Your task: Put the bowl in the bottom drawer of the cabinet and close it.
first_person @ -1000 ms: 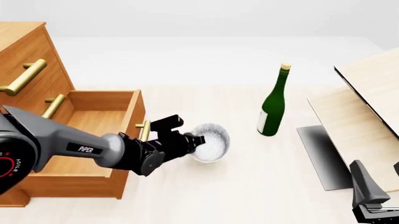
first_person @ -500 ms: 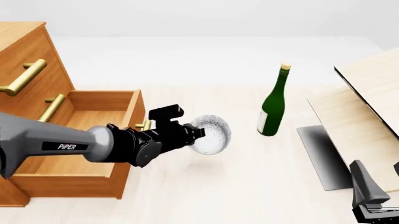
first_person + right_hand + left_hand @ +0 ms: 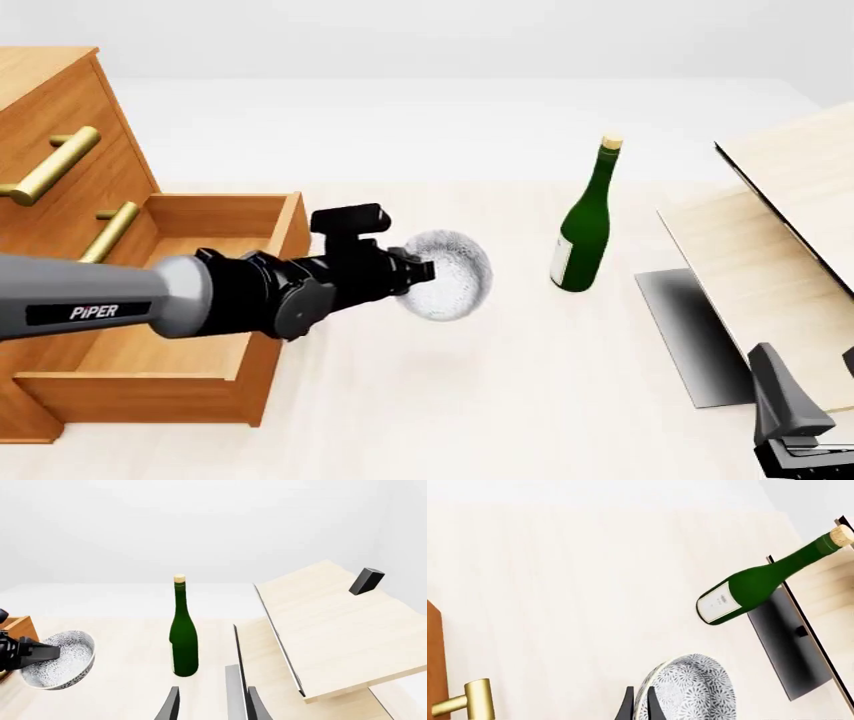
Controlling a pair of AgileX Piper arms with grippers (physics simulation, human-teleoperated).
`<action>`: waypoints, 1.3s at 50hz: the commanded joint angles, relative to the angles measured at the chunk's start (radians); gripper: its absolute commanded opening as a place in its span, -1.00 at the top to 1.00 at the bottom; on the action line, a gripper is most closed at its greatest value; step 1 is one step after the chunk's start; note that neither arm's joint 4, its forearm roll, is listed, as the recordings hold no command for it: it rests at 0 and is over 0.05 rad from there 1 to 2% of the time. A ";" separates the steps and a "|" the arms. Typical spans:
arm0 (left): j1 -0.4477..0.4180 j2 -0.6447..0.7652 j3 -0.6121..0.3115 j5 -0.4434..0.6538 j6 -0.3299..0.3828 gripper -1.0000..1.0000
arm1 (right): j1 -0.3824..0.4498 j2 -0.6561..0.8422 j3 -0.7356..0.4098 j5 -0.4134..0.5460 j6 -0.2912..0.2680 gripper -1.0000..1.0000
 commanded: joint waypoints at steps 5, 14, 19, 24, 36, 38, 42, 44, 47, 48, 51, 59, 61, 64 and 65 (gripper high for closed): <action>0.016 -0.072 -0.007 0.048 0.067 1.00 | 0.000 0.000 0.000 0.000 0.000 -1.00; 0.025 -0.106 -0.006 0.066 0.097 1.00 | 0.000 0.000 0.000 0.000 0.000 -1.00; 0.031 -0.125 -0.007 0.078 0.116 1.00 | 0.000 0.000 0.000 0.000 0.000 -1.00; 0.034 -0.145 -0.005 0.088 0.127 1.00 | 0.000 0.000 0.000 0.000 0.000 -1.00; 0.054 -0.214 0.021 0.106 0.153 1.00 | 0.000 0.000 0.000 0.000 0.000 -1.00; 0.055 -0.222 0.025 0.109 0.152 1.00 | 0.000 0.000 0.000 0.000 0.000 -1.00; 0.056 -0.244 0.032 0.118 0.160 1.00 | 0.000 0.000 0.000 0.000 0.000 -1.00; 0.056 -0.256 0.037 0.121 0.165 1.00 | 0.000 0.000 0.000 0.000 0.000 -1.00; 0.059 -0.275 0.046 0.125 0.168 1.00 | 0.000 0.000 0.000 0.000 0.000 -1.00; 0.059 -0.275 0.046 0.125 0.168 1.00 | 0.000 0.000 0.000 0.000 0.000 -1.00; 0.066 -0.290 0.054 0.129 0.169 1.00 | 0.000 0.000 0.000 0.000 0.000 -1.00; 0.079 -0.345 0.072 0.151 0.184 1.00 | 0.000 0.000 0.000 0.000 0.000 -1.00; 0.082 -0.353 0.078 0.153 0.184 1.00 | 0.000 0.000 0.000 0.000 0.000 -1.00; 0.093 -0.376 0.089 0.159 0.187 1.00 | 0.000 0.000 0.000 0.000 0.000 -1.00; 0.095 -0.381 0.091 0.162 0.188 1.00 | 0.000 0.000 0.000 0.000 0.000 -1.00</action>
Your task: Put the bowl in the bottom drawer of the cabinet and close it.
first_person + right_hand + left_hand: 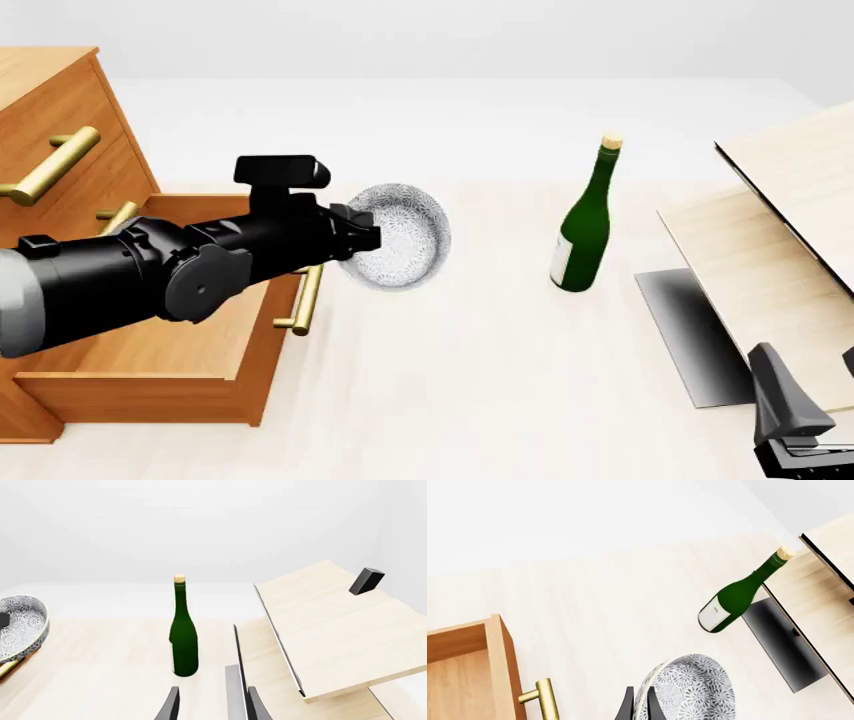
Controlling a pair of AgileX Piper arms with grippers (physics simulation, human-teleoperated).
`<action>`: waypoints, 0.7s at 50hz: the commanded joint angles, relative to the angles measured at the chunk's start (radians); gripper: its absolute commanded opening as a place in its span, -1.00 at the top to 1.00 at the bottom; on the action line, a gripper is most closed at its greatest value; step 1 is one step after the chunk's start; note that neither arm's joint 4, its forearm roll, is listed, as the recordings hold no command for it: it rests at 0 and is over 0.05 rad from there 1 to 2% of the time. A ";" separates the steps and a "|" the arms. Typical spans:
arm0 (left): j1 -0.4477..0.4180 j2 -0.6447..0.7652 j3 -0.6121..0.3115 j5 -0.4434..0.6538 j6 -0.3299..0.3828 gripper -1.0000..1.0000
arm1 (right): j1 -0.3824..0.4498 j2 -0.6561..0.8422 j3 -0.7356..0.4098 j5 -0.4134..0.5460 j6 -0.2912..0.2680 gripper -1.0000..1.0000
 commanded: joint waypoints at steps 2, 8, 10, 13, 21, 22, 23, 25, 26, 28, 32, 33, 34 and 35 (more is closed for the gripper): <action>0.023 -0.075 0.025 0.022 0.019 1.00 | 0.000 0.000 0.000 0.000 0.000 -1.00; 0.038 -0.112 0.040 0.037 0.027 1.00 | 0.000 0.000 0.000 0.000 0.000 -1.00; 0.041 -0.122 0.043 0.041 0.030 1.00 | 0.000 0.000 0.000 0.000 0.000 -1.00; 0.049 -0.140 0.049 0.047 0.035 1.00 | 0.000 0.000 0.000 0.000 0.000 -1.00; 0.067 -0.176 0.068 0.057 0.040 1.00 | 0.000 0.000 0.000 0.000 0.000 -1.00; 0.071 -0.186 0.075 0.059 0.043 1.00 | 0.000 0.000 0.000 0.000 0.000 -1.00; 0.078 -0.192 0.080 0.061 0.044 1.00 | 0.000 0.000 0.000 0.000 0.000 -1.00; 0.084 -0.202 0.085 0.064 0.047 1.00 | 0.000 0.000 0.000 0.000 0.000 -1.00; 0.089 -0.209 0.088 0.066 0.050 1.00 | 0.000 0.000 0.000 0.000 0.000 -1.00; 0.103 -0.220 0.096 0.070 0.058 1.00 | 0.000 0.000 0.000 0.000 0.000 -1.00; 0.117 -0.230 0.116 0.067 0.063 1.00 | 0.000 0.000 0.000 0.000 0.000 -1.00; 0.116 -0.233 0.120 0.066 0.060 1.00 | 0.000 0.000 0.000 0.000 0.000 -1.00; 0.119 -0.240 0.125 0.067 0.061 1.00 | 0.000 0.000 0.000 0.000 0.000 -1.00; 0.121 -0.245 0.128 0.069 0.061 1.00 | 0.000 0.000 0.000 0.000 0.000 -1.00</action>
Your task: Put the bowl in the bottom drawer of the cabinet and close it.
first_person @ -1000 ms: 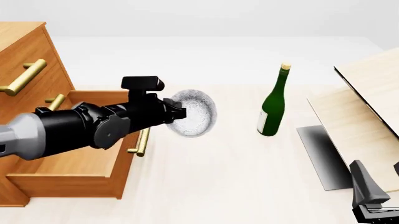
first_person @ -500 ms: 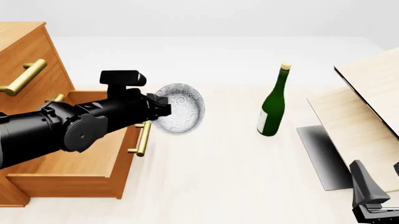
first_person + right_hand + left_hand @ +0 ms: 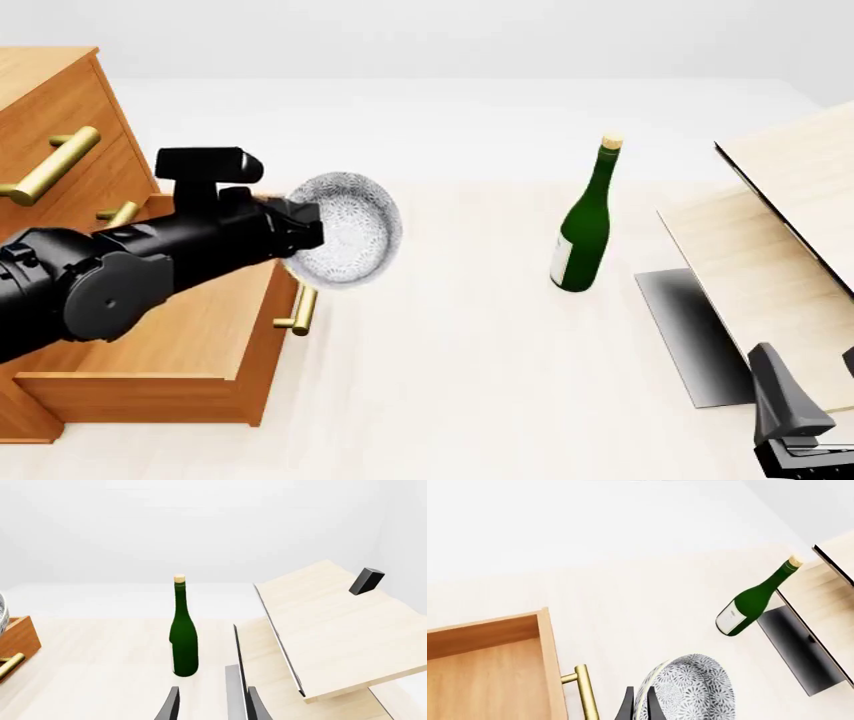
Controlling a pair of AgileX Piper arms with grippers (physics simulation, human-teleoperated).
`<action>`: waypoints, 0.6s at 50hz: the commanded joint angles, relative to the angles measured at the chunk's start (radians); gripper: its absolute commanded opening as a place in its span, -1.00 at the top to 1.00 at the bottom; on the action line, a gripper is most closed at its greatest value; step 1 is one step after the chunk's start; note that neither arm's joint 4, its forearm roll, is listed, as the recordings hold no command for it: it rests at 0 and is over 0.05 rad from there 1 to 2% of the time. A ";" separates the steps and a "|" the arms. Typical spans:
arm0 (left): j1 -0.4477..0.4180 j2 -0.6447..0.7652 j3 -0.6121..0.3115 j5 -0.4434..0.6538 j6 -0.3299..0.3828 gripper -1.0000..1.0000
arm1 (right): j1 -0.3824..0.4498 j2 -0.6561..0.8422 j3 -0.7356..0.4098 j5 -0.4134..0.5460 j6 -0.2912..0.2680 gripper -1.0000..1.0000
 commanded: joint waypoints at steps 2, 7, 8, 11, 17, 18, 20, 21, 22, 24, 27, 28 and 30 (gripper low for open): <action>0.036 -0.058 0.038 0.009 0.017 1.00 | 0.000 0.000 0.000 0.000 0.000 -1.00; 0.045 -0.069 0.044 0.012 0.016 1.00 | 0.000 0.000 0.000 0.000 0.000 -1.00; 0.078 -0.113 0.064 0.028 0.022 1.00 | 0.000 0.000 0.000 0.000 0.000 -1.00; 0.104 -0.150 0.082 0.042 0.031 1.00 | 0.000 0.000 0.000 0.000 0.000 -1.00; 0.130 -0.191 0.104 0.053 0.034 1.00 | 0.000 0.000 0.000 0.000 0.000 -1.00; 0.140 -0.201 0.110 0.056 0.039 1.00 | 0.000 0.000 0.000 0.000 0.000 -1.00; 0.156 -0.214 0.118 0.060 0.050 1.00 | 0.000 0.000 0.000 0.000 0.000 -1.00; 0.159 -0.219 0.120 0.062 0.050 1.00 | 0.000 0.000 0.000 0.000 0.000 -1.00; 0.164 -0.225 0.123 0.064 0.050 1.00 | 0.000 0.000 0.000 0.000 0.000 -1.00; 0.168 -0.232 0.125 0.067 0.055 1.00 | 0.000 0.000 0.000 0.000 0.000 -1.00; 0.182 -0.244 0.131 0.074 0.063 1.00 | 0.000 0.000 0.000 0.000 0.000 -1.00; 0.187 -0.247 0.132 0.076 0.068 1.00 | 0.000 0.000 0.000 0.000 0.000 -1.00; 0.197 -0.254 0.137 0.079 0.075 1.00 | 0.000 0.000 0.000 0.000 0.000 -1.00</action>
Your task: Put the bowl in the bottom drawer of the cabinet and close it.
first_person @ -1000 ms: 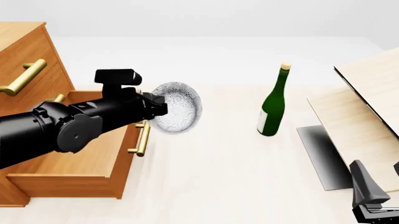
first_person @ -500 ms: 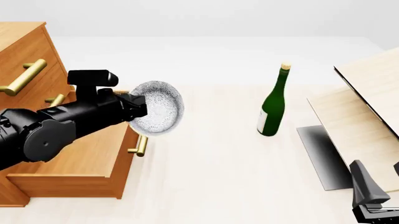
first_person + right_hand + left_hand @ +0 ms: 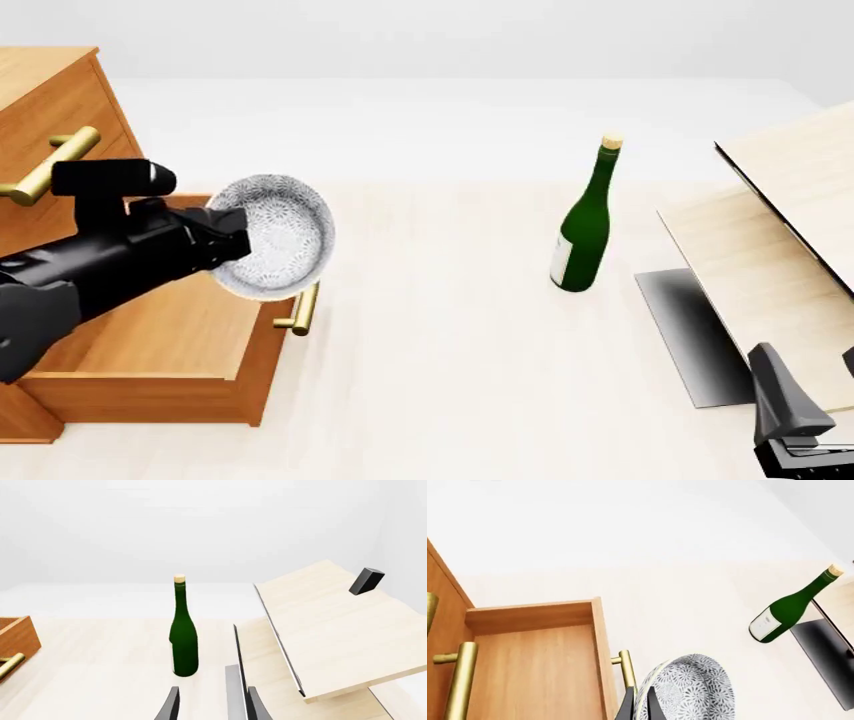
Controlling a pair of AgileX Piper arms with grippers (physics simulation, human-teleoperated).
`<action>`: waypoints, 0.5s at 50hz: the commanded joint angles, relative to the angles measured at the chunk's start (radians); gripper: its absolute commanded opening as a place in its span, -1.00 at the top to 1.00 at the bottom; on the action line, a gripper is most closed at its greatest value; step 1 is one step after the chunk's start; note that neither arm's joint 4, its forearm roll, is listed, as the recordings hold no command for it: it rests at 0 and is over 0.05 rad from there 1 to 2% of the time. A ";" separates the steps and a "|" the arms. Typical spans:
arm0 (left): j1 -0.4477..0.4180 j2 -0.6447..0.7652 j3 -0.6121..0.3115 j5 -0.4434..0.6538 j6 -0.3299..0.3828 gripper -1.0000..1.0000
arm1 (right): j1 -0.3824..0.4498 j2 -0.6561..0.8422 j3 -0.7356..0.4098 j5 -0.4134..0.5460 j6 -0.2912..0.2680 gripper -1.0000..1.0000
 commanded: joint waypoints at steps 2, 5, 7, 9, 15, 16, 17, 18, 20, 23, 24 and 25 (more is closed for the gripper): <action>0.066 -0.062 0.029 0.021 0.039 1.00 | 0.000 0.000 0.000 0.000 0.000 -1.00; 0.091 -0.066 0.036 0.021 0.058 1.00 | 0.000 0.000 0.000 0.000 0.000 -1.00; 0.105 -0.070 0.039 0.023 0.063 1.00 | 0.000 0.000 0.000 0.000 0.000 -1.00; 0.111 -0.073 0.041 0.024 0.066 1.00 | 0.000 0.000 0.000 0.000 0.000 -1.00; 0.141 -0.072 0.053 0.016 0.084 1.00 | 0.000 0.000 0.000 0.000 0.000 -1.00; 0.143 -0.071 0.053 0.014 0.086 1.00 | 0.000 0.000 0.000 0.000 0.000 -1.00; 0.150 -0.072 0.054 0.012 0.094 1.00 | 0.000 0.000 0.000 0.000 0.000 -1.00; 0.150 -0.072 0.054 0.012 0.094 1.00 | 0.000 0.000 0.000 0.000 0.000 -1.00; 0.158 -0.072 0.055 0.009 0.090 1.00 | 0.000 0.000 0.000 0.000 0.000 -1.00; 0.177 -0.072 0.063 0.004 0.099 1.00 | 0.000 0.000 0.000 0.000 0.000 -1.00; 0.179 -0.071 0.065 0.001 0.101 1.00 | 0.000 0.000 0.000 0.000 0.000 -1.00; 0.185 -0.069 0.068 -0.002 0.109 1.00 | 0.000 0.000 0.000 0.000 0.000 -1.00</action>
